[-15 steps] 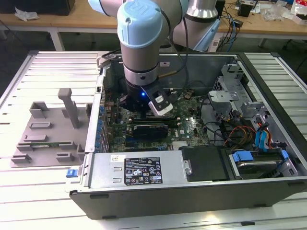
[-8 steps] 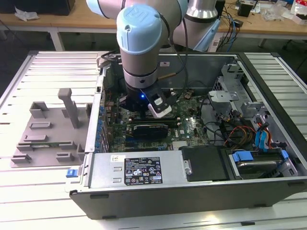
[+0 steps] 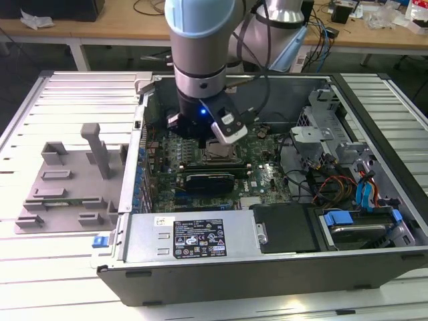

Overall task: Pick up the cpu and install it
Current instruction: 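Install the second cpu locking lever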

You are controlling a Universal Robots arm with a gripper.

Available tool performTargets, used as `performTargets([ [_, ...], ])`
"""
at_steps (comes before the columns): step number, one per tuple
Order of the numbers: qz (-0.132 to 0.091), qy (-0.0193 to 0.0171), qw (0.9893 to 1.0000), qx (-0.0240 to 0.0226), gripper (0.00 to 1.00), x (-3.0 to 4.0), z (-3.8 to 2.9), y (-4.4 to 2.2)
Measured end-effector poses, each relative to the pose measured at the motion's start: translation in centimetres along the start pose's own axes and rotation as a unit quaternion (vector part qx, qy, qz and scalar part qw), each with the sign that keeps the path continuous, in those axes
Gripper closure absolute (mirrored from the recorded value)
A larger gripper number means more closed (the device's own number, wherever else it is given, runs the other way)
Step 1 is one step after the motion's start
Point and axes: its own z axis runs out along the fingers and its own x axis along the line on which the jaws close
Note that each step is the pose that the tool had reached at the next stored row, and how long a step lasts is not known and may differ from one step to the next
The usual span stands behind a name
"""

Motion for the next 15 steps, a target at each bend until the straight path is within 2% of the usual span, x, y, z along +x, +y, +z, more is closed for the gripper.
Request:
performTargets([
  [3, 0.001, 0.0043, 1.0000, -0.0003, 0.89, -1.56, 0.05, -0.16],
  [4, 0.001, 0.0060, 1.0000, -0.0003, 0.89, -1.86, 0.03, -0.32],
  [5, 0.002, 0.0093, 1.0000, -0.0006, 0.89, -2.31, -0.02, -0.72],
  [6, 0.002, 0.0113, 0.9999, -0.0007, 0.89, -2.43, -0.11, -1.19],
  [7, 0.002, 0.0114, 0.9999, -0.0006, 0.89, -2.41, -0.10, -1.42],
  [10, 0.002, 0.0114, 0.9999, -0.0007, 0.89, -2.13, 0.37, -1.54],
  [13, 0.004, 0.0120, 0.9999, -0.0006, 0.89, -1.12, 1.18, -1.65],
  [15, 0.008, 0.0117, 0.9999, -0.0004, 0.89, -0.76, 2.06, -1.81],
])
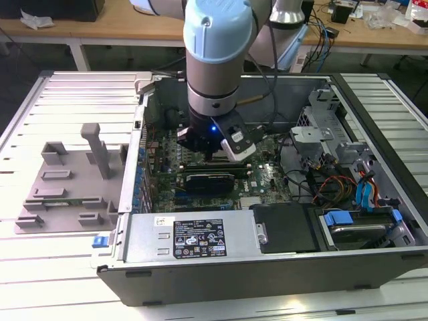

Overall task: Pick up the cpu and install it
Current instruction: 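Install the second cpu locking lever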

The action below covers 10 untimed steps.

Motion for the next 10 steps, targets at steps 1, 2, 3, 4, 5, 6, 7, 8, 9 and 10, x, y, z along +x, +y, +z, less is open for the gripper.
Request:
performTargets([
  [1, 0.002, -0.0001, 1.0000, 0.0002, 0.89, 0.30, 0.46, -0.08],
  [2, 0.004, -0.0002, 1.0000, 0.0003, 0.89, 0.51, 0.72, -0.13],
  [3, 0.006, -0.0005, 1.0000, 0.0004, 0.89, 0.92, 1.04, -0.17],
  [4, 0.007, -0.0008, 1.0000, 0.0004, 0.89, 1.15, 1.22, -0.20],
  [5, 0.008, -0.0011, 1.0000, 0.0001, 0.89, 1.47, 1.51, -0.24],
  [6, 0.009, -0.0013, 1.0000, -0.0005, 0.89, 1.64, 1.73, -0.28],
  [7, 0.009, -0.0014, 0.9999, -0.0043, 0.89, 1.73, 1.85, -0.30],
  [8, 0.010, -0.0019, 0.9999, -0.0130, 0.89, 1.86, 2.01, -0.32],
  [9, 0.010, -0.0021, 0.9998, -0.0161, 0.89, 1.93, 2.14, -0.34],
  [10, 0.010, -0.0023, 0.9997, -0.0199, 0.89, 2.04, 2.28, -0.36],
])
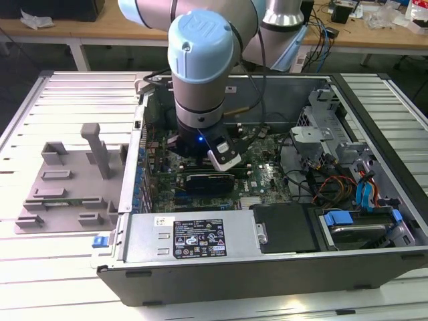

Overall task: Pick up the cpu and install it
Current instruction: 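Install the second cpu locking lever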

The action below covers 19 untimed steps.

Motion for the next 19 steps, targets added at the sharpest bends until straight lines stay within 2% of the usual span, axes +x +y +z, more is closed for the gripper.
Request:
performTargets([
  [7, 0.001, -0.0005, 0.9999, -0.0100, 0.89, 0.35, 0.71, -0.17],
  [8, 0.001, -0.0006, 0.9999, -0.0103, 0.89, 0.43, 0.72, -0.16],
  [11, 0.002, -0.0008, 0.9999, -0.0103, 0.89, 0.31, -1.35, 0.41],
  [12, 0.002, -0.0008, 0.9999, -0.0103, 0.89, 0.24, -1.85, 0.64],
  [13, 0.002, -0.0009, 0.9999, -0.0103, 0.89, 0.14, -2.06, 1.00],
  [15, 0.005, -0.0015, 0.9999, -0.0103, 0.89, -1.12, -1.95, 1.30],
  [19, 0.006, -0.0018, 0.9999, -0.0101, 0.89, -3.07, -1.84, 1.54],
])
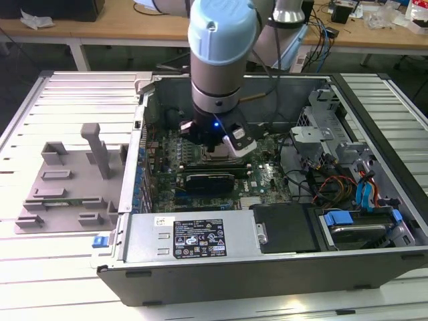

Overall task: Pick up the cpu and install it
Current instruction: 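Install the second cpu locking lever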

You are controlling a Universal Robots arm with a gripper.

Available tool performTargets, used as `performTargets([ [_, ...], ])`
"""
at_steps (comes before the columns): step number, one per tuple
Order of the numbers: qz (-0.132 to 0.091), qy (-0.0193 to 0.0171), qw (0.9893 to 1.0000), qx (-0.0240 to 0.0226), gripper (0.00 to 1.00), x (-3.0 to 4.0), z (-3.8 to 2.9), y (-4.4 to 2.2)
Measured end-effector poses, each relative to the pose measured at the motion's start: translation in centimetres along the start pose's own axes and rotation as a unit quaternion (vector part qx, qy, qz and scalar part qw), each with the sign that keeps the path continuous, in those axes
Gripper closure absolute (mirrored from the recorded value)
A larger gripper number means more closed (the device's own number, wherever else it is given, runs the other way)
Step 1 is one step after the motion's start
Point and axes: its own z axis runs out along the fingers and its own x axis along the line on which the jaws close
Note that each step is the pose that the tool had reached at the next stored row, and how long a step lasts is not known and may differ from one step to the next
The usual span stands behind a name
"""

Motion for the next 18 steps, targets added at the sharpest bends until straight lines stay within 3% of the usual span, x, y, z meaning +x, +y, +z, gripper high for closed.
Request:
performTargets([
  [2, 0.001, -0.0003, 1.0000, 0.0007, 0.89, -1.57, 0.14, 0.35],
  [4, 0.003, -0.0006, 1.0000, 0.0052, 0.89, -1.90, 0.18, 0.47],
  [5, 0.003, -0.0006, 0.9999, 0.0134, 0.89, -1.91, 0.23, 0.68],
  [7, 0.002, -0.0018, 0.9997, 0.0235, 0.89, -1.76, 0.55, 1.79],
  [9, 0.002, -0.0020, 0.9992, 0.0407, 0.89, -1.74, 0.68, 2.20],
  [10, 0.002, -0.0017, 0.9983, 0.0576, 0.89, -1.74, 0.73, 2.37],
  [11, 0.001, -0.0016, 0.9980, 0.0634, 0.89, -1.75, 0.75, 2.45],
  [18, 0.001, -0.0016, 0.9980, 0.0636, 0.89, -1.75, 0.77, 2.52],
])
